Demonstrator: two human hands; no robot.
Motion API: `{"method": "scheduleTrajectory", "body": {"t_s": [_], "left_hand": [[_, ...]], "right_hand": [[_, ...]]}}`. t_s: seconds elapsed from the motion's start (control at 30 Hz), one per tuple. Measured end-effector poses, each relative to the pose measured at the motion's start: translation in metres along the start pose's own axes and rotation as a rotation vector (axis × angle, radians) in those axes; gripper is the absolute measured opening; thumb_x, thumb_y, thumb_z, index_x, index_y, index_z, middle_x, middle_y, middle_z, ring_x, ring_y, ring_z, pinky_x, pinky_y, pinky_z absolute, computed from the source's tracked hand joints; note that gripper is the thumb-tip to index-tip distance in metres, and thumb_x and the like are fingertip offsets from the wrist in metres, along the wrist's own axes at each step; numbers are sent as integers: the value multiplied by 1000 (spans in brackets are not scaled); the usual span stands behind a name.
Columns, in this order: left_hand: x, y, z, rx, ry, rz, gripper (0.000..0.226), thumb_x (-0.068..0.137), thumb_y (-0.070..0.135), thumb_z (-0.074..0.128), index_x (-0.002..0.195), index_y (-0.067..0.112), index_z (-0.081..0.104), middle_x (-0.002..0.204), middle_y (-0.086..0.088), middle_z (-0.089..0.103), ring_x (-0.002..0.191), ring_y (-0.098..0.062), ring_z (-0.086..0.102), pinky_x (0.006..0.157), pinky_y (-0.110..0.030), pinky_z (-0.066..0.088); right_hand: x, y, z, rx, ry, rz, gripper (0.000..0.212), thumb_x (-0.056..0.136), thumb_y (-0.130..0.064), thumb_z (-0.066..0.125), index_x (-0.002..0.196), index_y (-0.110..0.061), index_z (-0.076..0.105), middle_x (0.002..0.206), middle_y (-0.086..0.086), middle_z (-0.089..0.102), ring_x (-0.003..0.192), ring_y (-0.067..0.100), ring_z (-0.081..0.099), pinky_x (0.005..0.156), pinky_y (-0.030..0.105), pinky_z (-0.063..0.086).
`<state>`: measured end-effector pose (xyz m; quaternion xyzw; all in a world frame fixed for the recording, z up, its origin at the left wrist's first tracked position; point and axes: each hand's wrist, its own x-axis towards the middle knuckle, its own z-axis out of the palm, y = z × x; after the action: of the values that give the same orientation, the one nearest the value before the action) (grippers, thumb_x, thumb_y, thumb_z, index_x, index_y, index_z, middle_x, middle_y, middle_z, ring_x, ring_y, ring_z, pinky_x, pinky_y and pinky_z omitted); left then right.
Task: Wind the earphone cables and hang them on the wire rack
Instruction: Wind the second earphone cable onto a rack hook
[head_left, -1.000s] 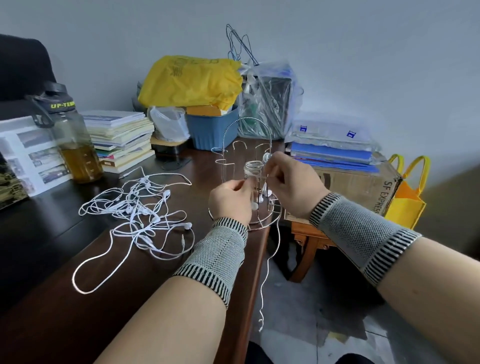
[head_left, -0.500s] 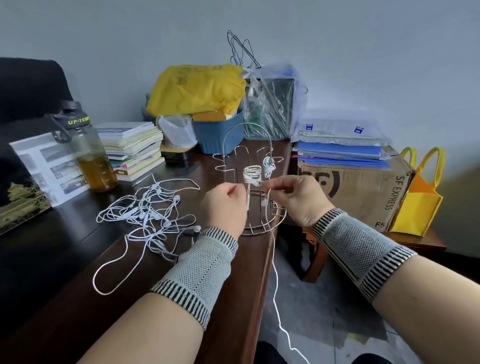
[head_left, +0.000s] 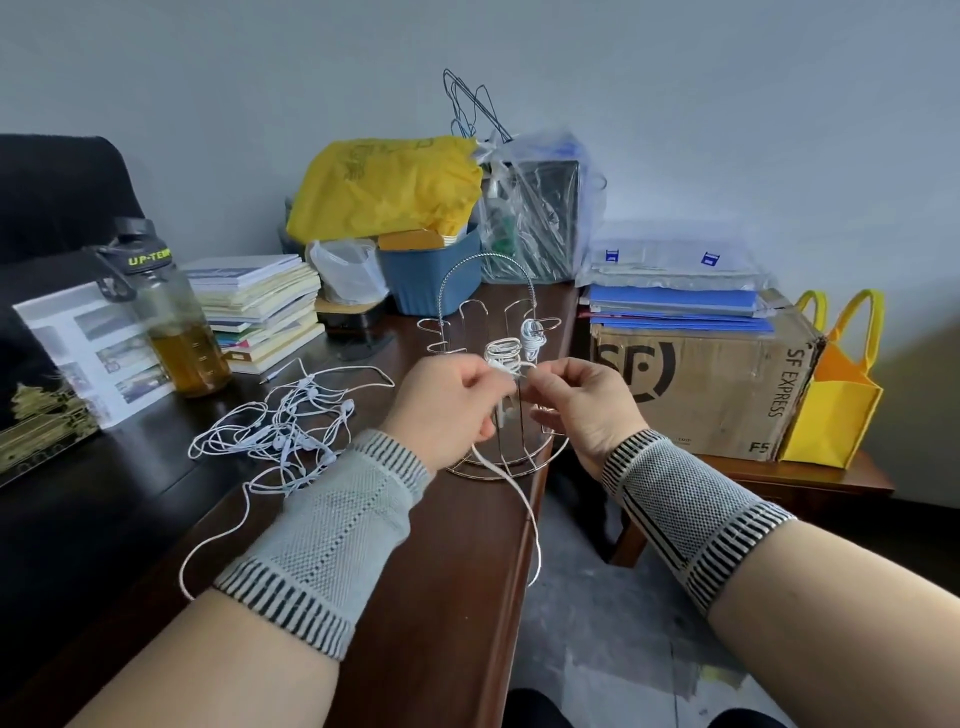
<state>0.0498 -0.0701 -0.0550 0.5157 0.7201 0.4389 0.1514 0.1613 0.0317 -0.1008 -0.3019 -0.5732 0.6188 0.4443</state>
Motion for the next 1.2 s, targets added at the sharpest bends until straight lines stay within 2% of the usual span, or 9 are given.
{"method": "scheduleTrajectory", "body": {"t_s": [0.13, 0.2, 0.3, 0.4, 0.57, 0.73, 0.8, 0.97, 1.2], "left_hand": [[21, 12, -15, -23, 182, 77, 27, 91, 32, 61, 77, 13, 72, 49, 6, 53, 48, -13, 49, 57, -33, 50], [32, 13, -14, -8, 255, 43, 30, 93, 32, 58, 78, 11, 73, 56, 4, 59, 49, -15, 49, 53, -29, 43], [41, 14, -13, 335, 307, -8, 42, 97, 34, 49, 73, 5, 70, 65, -6, 67, 57, -20, 58, 49, -28, 44], [40, 18, -13, 628, 293, 29, 47, 97, 30, 44, 56, 9, 50, 54, -5, 49, 52, -19, 46, 43, -27, 27], [34, 16, -17, 879, 278, 156, 36, 98, 33, 40, 74, 13, 57, 60, -2, 48, 61, -22, 49, 46, -26, 28], [19, -6, -21, 750, 364, 283, 29, 99, 34, 44, 85, 24, 67, 54, 8, 52, 53, -15, 47, 47, -26, 24], [15, -18, -19, 647, 392, 372, 22, 96, 30, 52, 85, 25, 70, 56, 8, 57, 55, -19, 53, 53, -27, 37], [6, -41, -14, 550, 291, 451, 16, 78, 15, 67, 64, 18, 61, 87, 7, 72, 78, -18, 67, 74, -28, 52], [5, -40, -10, 588, 53, 468, 28, 70, 13, 66, 50, 18, 47, 104, 8, 71, 126, -14, 47, 91, 2, 12]], "right_hand": [[4, 0, 7, 99, 48, 60, 15, 88, -10, 64, 73, -12, 64, 70, 3, 69, 74, 18, 65, 76, 35, 49], [6, -1, 9, 145, 68, 87, 15, 89, -13, 65, 74, -11, 62, 68, 3, 69, 77, 21, 66, 75, 35, 49], [11, -3, 11, 127, 109, 111, 17, 90, -22, 65, 77, -12, 59, 65, 2, 69, 75, 22, 67, 74, 37, 52], [17, -7, 14, 81, 163, 143, 16, 87, -22, 66, 79, -11, 57, 58, 0, 67, 69, 21, 68, 70, 35, 53], [19, -15, 17, 30, 193, 165, 16, 85, -19, 66, 74, -11, 57, 55, 1, 65, 69, 23, 68, 66, 34, 51], [20, -15, 15, 30, 208, 169, 19, 82, -20, 71, 72, -11, 58, 60, 3, 66, 72, 25, 70, 67, 34, 52], [20, -14, 15, 30, 197, 173, 17, 81, -20, 71, 74, -11, 58, 62, 4, 67, 71, 23, 70, 67, 33, 53], [21, -14, 14, 33, 185, 163, 16, 80, -17, 72, 84, -10, 59, 70, 7, 70, 67, 22, 70, 66, 34, 53], [19, -9, 15, 102, 155, 135, 17, 80, -13, 72, 74, -13, 55, 69, 8, 67, 71, 25, 67, 69, 36, 52]]}}
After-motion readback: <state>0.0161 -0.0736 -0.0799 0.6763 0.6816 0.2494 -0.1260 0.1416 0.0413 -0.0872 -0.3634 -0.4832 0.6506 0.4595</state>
